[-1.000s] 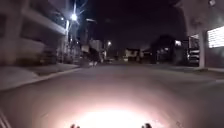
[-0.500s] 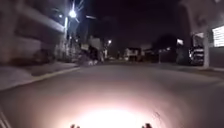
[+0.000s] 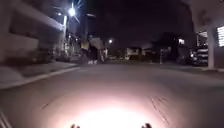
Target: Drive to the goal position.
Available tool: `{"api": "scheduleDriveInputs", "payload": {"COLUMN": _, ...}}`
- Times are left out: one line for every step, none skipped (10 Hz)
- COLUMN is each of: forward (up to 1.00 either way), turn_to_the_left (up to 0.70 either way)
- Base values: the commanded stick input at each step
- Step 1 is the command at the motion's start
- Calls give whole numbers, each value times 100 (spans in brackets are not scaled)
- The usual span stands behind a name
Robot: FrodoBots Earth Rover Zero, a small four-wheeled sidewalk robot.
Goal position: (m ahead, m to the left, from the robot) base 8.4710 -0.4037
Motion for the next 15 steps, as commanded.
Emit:
{"api": "scheduleDriveInputs", "payload": {"forward": 70, "turn_to_the_left": 0}}
{"api": "scheduleDriveInputs", "payload": {"forward": 70, "turn_to_the_left": 0}}
{"api": "scheduleDriveInputs", "payload": {"forward": 70, "turn_to_the_left": 0}}
{"api": "scheduleDriveInputs", "payload": {"forward": 70, "turn_to_the_left": 0}}
{"api": "scheduleDriveInputs", "payload": {"forward": 70, "turn_to_the_left": 0}}
{"api": "scheduleDriveInputs", "payload": {"forward": 70, "turn_to_the_left": 0}}
{"api": "scheduleDriveInputs", "payload": {"forward": 70, "turn_to_the_left": 0}}
{"api": "scheduleDriveInputs", "payload": {"forward": 70, "turn_to_the_left": 0}}
{"api": "scheduleDriveInputs", "payload": {"forward": 70, "turn_to_the_left": 0}}
{"api": "scheduleDriveInputs", "payload": {"forward": 70, "turn_to_the_left": 0}}
{"api": "scheduleDriveInputs", "payload": {"forward": 70, "turn_to_the_left": 0}}
{"api": "scheduleDriveInputs", "payload": {"forward": 70, "turn_to_the_left": -9}}
{"api": "scheduleDriveInputs", "payload": {"forward": 70, "turn_to_the_left": -16}}
{"api": "scheduleDriveInputs", "payload": {"forward": 70, "turn_to_the_left": -22}}
{"api": "scheduleDriveInputs", "payload": {"forward": 70, "turn_to_the_left": -27}}
